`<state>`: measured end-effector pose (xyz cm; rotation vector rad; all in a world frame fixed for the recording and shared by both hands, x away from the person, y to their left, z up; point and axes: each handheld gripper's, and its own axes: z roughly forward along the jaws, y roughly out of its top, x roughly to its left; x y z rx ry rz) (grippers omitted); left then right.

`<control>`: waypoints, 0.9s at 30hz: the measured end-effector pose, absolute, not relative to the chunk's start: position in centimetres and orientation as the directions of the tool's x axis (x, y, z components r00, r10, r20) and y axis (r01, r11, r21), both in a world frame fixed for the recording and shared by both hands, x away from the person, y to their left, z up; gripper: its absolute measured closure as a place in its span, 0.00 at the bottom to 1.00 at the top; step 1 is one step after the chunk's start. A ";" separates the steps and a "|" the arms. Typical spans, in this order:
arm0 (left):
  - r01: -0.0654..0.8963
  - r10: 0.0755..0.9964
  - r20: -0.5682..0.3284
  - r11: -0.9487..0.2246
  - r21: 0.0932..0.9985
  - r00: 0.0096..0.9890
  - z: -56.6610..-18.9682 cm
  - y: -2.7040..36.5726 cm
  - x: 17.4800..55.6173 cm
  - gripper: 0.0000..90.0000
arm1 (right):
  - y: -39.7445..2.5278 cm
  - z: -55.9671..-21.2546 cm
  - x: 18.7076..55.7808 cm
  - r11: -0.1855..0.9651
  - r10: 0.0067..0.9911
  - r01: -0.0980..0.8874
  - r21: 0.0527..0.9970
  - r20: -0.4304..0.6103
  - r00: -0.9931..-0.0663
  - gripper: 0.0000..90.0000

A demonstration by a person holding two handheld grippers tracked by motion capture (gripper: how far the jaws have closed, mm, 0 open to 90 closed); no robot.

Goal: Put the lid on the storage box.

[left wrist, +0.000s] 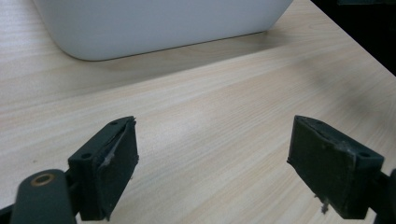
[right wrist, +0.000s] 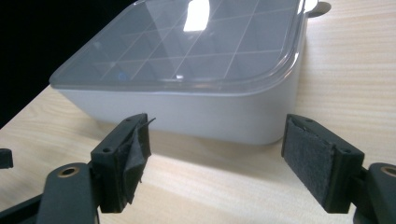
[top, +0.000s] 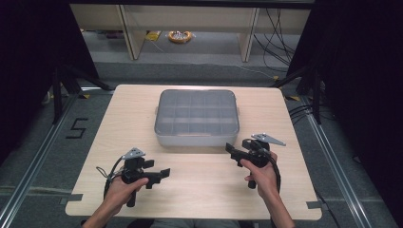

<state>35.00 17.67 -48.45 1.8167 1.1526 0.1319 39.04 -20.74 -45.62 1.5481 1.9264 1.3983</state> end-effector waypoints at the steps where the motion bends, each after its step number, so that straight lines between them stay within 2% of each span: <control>1: 0.647 0.750 -0.362 -0.113 0.754 0.554 -48.5 17.7 34.9 0.17 | -20.7 -45.5 38.8 -0.047 0.870 0.594 0.803 0.325 -0.371 0.27; 13: 0.650 0.748 -0.355 -0.133 0.748 0.561 -49.2 17.9 33.6 0.17 | -20.4 -46.6 36.7 -0.021 0.858 0.589 0.808 0.317 -0.404 0.27; 20: 0.643 0.738 -0.348 -0.150 0.751 0.578 -49.2 18.0 32.8 0.17 | -20.1 -47.0 35.3 -0.010 0.852 0.620 0.784 0.332 -0.406 0.27; 27: 0.638 0.730 -0.341 -0.166 0.752 0.592 -49.5 17.8 31.9 0.17 | -20.1 -47.5 34.1 0.021 0.847 0.599 0.800 0.305 -0.436 0.27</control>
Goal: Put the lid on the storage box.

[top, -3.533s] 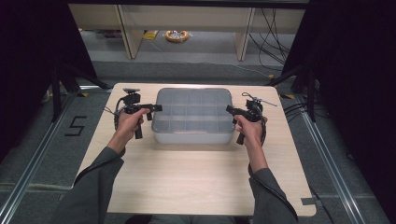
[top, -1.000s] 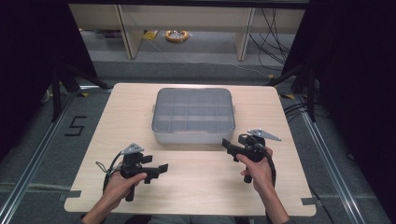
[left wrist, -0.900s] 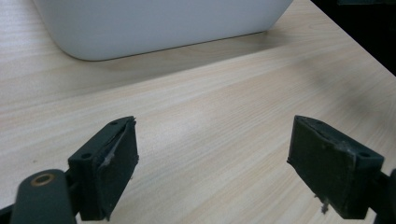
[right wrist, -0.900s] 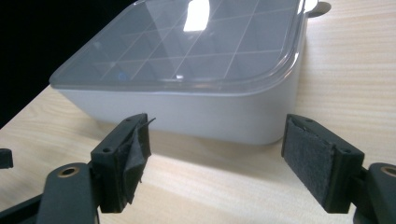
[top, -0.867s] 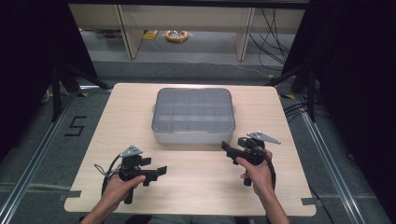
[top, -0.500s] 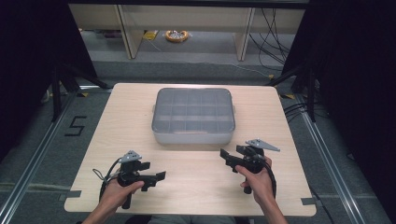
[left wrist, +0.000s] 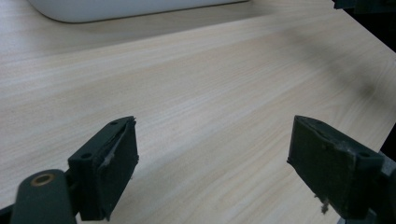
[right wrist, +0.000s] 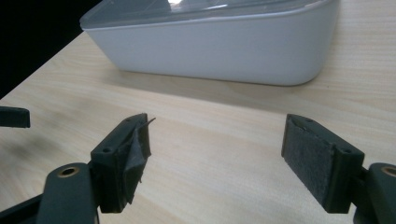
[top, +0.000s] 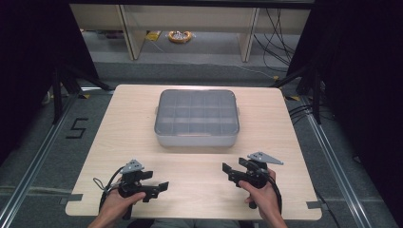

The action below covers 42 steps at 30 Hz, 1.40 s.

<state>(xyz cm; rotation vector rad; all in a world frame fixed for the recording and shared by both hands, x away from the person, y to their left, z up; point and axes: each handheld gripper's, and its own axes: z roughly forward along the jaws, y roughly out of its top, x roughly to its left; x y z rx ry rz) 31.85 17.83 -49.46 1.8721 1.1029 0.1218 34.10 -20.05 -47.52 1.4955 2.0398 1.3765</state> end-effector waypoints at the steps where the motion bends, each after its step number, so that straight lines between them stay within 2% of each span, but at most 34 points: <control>1: 0.640 0.727 -0.341 -0.173 0.749 0.596 -49.4 17.8 31.7 0.17 | -20.1 -47.6 34.0 0.036 0.847 0.598 0.800 0.293 -0.444 0.27; 5: 0.631 0.723 -0.336 -0.176 0.756 0.604 -49.3 17.8 31.2 0.17 | -20.1 -47.8 33.1 0.052 0.843 0.611 0.790 0.293 -0.451 0.27; 6: 0.630 0.719 -0.339 -0.174 0.757 0.606 -49.3 17.7 31.0 0.17 | -19.9 -47.8 32.8 0.024 0.843 0.621 0.784 0.319 -0.434 0.27; 7: 0.631 0.719 -0.340 -0.175 0.756 0.606 -49.3 17.7 31.0 0.17 | -20.0 -47.9 32.6 0.064 0.845 0.608 0.792 0.281 -0.455 0.27; 8: 0.631 0.718 -0.341 -0.175 0.756 0.607 -49.4 17.7 30.9 0.17 | -19.8 -47.9 32.4 0.033 0.840 0.621 0.783 0.316 -0.442 0.27; 9: 0.634 0.719 -0.343 -0.173 0.754 0.604 -49.4 17.7 30.7 0.17 | -20.0 -48.0 32.4 0.069 0.840 0.604 0.794 0.281 -0.465 0.27; 10: 0.632 0.721 -0.340 -0.173 0.755 0.604 -49.5 17.7 30.6 0.17 | -19.8 -47.9 31.9 0.046 0.839 0.629 0.776 0.311 -0.446 0.27; 12: 0.632 0.721 -0.334 -0.182 0.753 0.607 -49.6 17.7 30.4 0.17 | -20.0 -48.1 31.9 0.078 0.829 0.603 0.794 0.284 -0.482 0.27; 19: 0.632 0.707 -0.336 -0.200 0.749 0.622 -49.5 17.7 29.6 0.17 | -19.9 -48.5 30.6 0.082 0.838 0.619 0.781 0.283 -0.467 0.27; 20: 0.629 0.707 -0.341 -0.189 0.754 0.620 -49.6 17.6 29.5 0.17 | -20.1 -48.6 30.6 0.115 0.836 0.602 0.790 0.251 -0.488 0.27; 23: 0.634 0.701 -0.342 -0.203 0.746 0.626 -49.6 17.7 29.3 0.17 | -20.0 -48.6 29.9 0.082 0.833 0.634 0.769 0.297 -0.468 0.27; 25: 0.630 0.700 -0.338 -0.204 0.749 0.629 -49.6 17.7 29.1 0.17 | -20.2 -48.8 29.8 0.110 0.829 0.617 0.779 0.271 -0.489 0.27; 27: 0.634 0.699 -0.342 -0.206 0.746 0.629 -49.6 17.7 28.8 0.17 | -20.2 -48.8 29.4 0.100 0.829 0.638 0.763 0.290 -0.477 0.27; 28: 0.631 0.698 -0.338 -0.209 0.747 0.631 -49.6 17.7 28.7 0.17 | -20.3 -49.0 29.4 0.107 0.825 0.611 0.784 0.273 -0.495 0.27; 29: 0.634 0.698 -0.341 -0.208 0.745 0.630 -49.6 17.7 28.6 0.17 | -20.1 -48.9 29.0 0.090 0.836 0.640 0.763 0.292 -0.465 0.27; 30: 0.630 0.696 -0.337 -0.212 0.747 0.634 -49.7 17.7 28.5 0.17 | -20.4 -48.9 29.0 0.115 0.826 0.619 0.777 0.271 -0.494 0.27; 34: 0.627 0.692 -0.327 -0.232 0.744 0.644 -49.6 17.6 28.2 0.17 | -20.7 -49.0 28.3 0.133 0.830 0.614 0.778 0.251 -0.499 0.27; 36: 0.630 0.690 -0.335 -0.226 0.743 0.642 -49.7 17.5 28.0 0.17 | -20.6 -49.0 27.7 0.099 0.829 0.647 0.756 0.298 -0.474 0.27; 39: 0.629 0.691 -0.325 -0.239 0.740 0.645 -49.7 17.6 27.7 0.17 | -21.0 -49.3 27.4 0.131 0.827 0.614 0.778 0.256 -0.501 0.27; 42: 0.631 0.687 -0.328 -0.243 0.737 0.648 -49.8 17.5 27.4 0.17 | -21.1 -49.4 26.9 0.135 0.828 0.623 0.770 0.257 -0.498 0.27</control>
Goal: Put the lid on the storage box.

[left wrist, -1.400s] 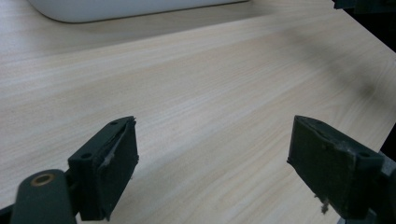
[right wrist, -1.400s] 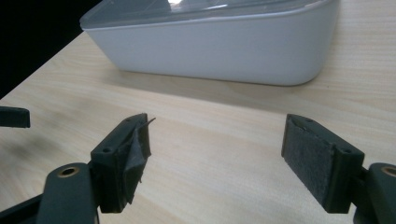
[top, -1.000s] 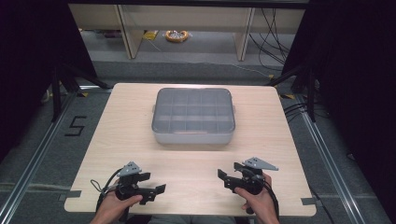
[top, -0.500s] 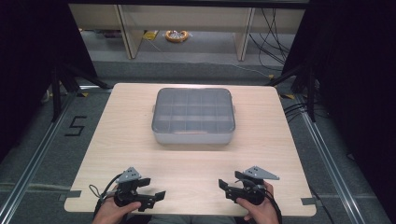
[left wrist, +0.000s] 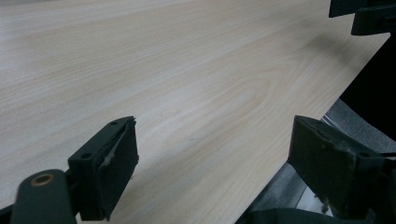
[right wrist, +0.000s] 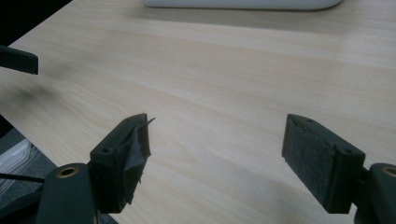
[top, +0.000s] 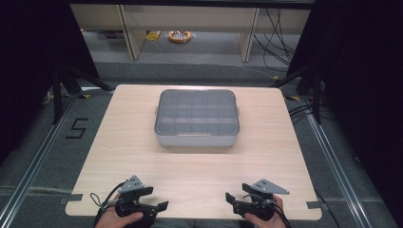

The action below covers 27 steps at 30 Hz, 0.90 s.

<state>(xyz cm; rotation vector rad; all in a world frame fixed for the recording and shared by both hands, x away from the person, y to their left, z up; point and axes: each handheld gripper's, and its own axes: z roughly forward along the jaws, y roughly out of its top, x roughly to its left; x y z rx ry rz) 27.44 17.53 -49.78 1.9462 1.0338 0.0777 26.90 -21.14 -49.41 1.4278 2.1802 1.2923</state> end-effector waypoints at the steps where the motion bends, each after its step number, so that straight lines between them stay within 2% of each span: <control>1: 0.630 0.688 -0.326 -0.245 0.737 0.649 -49.8 17.5 27.4 0.17 | -21.0 -49.2 26.4 0.111 0.832 0.659 0.744 0.293 -0.471 0.27; 2: 0.629 0.690 -0.326 -0.239 0.739 0.646 -49.8 17.5 27.2 0.17 | -21.2 -49.5 26.6 0.135 0.829 0.629 0.765 0.261 -0.495 0.27; 3: 0.633 0.688 -0.329 -0.244 0.735 0.647 -49.8 17.5 27.2 0.17 | -21.2 -49.4 26.2 0.113 0.833 0.661 0.742 0.292 -0.470 0.27; 5: 0.632 0.688 -0.325 -0.250 0.734 0.649 -49.8 17.6 27.1 0.17 | -21.5 -49.6 26.2 0.137 0.823 0.636 0.759 0.270 -0.499 0.27; 7: 0.631 0.689 -0.327 -0.243 0.737 0.647 -49.9 17.6 27.0 0.17 | -21.5 -49.6 25.9 0.122 0.825 0.654 0.746 0.290 -0.484 0.27; 8: 0.631 0.689 -0.327 -0.241 0.738 0.646 -49.9 17.6 27.0 0.17 | -21.7 -49.8 25.9 0.143 0.825 0.632 0.761 0.262 -0.502 0.27; 18: 0.632 0.689 -0.331 -0.236 0.738 0.645 -49.8 17.8 26.6 0.17 | -21.8 -49.9 24.7 0.112 0.826 0.669 0.735 0.305 -0.474 0.27; 19: 0.632 0.691 -0.331 -0.234 0.739 0.643 -49.8 17.8 26.6 0.17 | -22.0 -50.0 25.0 0.140 0.824 0.642 0.754 0.271 -0.498 0.27; 21: 0.631 0.689 -0.325 -0.247 0.735 0.648 -49.8 17.9 26.7 0.17 | -22.1 -49.9 25.0 0.144 0.824 0.647 0.749 0.271 -0.497 0.27; 27: 0.632 0.689 -0.324 -0.250 0.734 0.649 -49.8 18.0 26.7 0.17 | -22.1 -49.9 24.9 0.128 0.811 0.659 0.742 0.304 -0.500 0.27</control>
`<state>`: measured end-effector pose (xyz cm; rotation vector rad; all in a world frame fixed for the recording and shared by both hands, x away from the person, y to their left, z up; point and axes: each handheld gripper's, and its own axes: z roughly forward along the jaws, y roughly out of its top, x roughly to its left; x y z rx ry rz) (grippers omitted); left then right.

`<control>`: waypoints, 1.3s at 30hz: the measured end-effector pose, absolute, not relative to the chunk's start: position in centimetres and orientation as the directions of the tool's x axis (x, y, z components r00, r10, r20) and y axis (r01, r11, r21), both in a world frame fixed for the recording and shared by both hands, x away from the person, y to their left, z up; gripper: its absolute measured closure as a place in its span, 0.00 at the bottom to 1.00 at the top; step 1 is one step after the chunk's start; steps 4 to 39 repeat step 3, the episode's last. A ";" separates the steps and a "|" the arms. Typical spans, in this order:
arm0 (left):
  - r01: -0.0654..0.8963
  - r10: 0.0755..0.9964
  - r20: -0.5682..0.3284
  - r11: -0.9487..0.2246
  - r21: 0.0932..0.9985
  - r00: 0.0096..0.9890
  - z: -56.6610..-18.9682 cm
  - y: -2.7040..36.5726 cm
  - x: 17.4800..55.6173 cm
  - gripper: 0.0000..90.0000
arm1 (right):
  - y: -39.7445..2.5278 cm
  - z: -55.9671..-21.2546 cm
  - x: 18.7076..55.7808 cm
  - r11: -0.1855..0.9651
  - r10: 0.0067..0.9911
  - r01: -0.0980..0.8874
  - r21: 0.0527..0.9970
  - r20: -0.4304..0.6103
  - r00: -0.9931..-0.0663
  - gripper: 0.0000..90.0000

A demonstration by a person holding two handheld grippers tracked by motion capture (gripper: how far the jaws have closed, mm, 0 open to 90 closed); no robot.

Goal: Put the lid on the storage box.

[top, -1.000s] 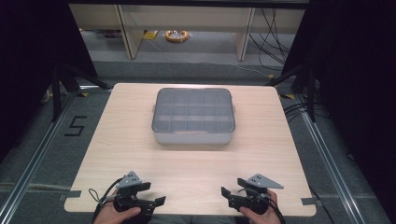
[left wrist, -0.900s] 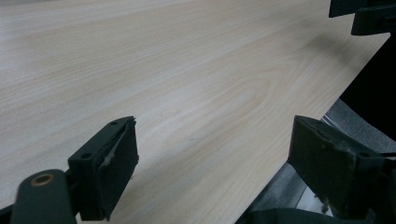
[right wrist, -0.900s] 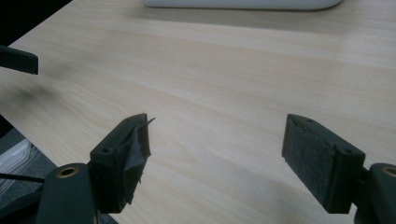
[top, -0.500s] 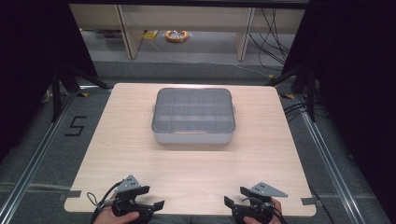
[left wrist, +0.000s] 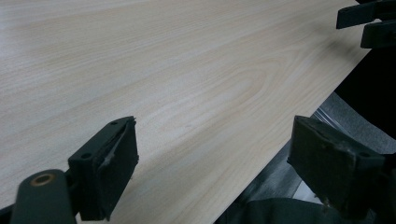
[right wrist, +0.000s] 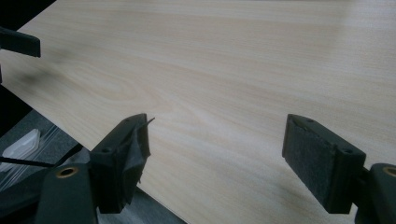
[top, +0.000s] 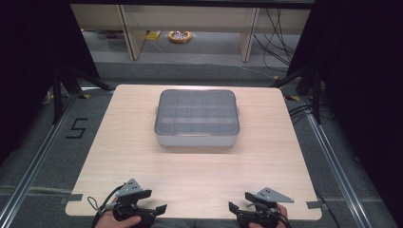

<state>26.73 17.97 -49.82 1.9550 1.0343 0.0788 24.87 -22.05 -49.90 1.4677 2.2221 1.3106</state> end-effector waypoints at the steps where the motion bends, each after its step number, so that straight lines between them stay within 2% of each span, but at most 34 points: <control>1: 0.632 0.689 -0.324 -0.249 0.734 0.648 -49.8 18.0 26.7 0.17 | -22.1 -49.9 24.9 0.121 0.809 0.660 0.742 0.312 -0.498 0.27; 3: 0.632 0.687 -0.326 -0.248 0.734 0.649 -49.8 18.0 26.8 0.17 | -22.1 -50.0 25.0 0.137 0.822 0.657 0.741 0.285 -0.493 0.27; 39: 0.632 0.687 -0.326 -0.248 0.734 0.649 -49.8 18.0 26.8 0.17 | -22.1 -50.0 25.0 0.137 0.822 0.657 0.741 0.285 -0.493 0.27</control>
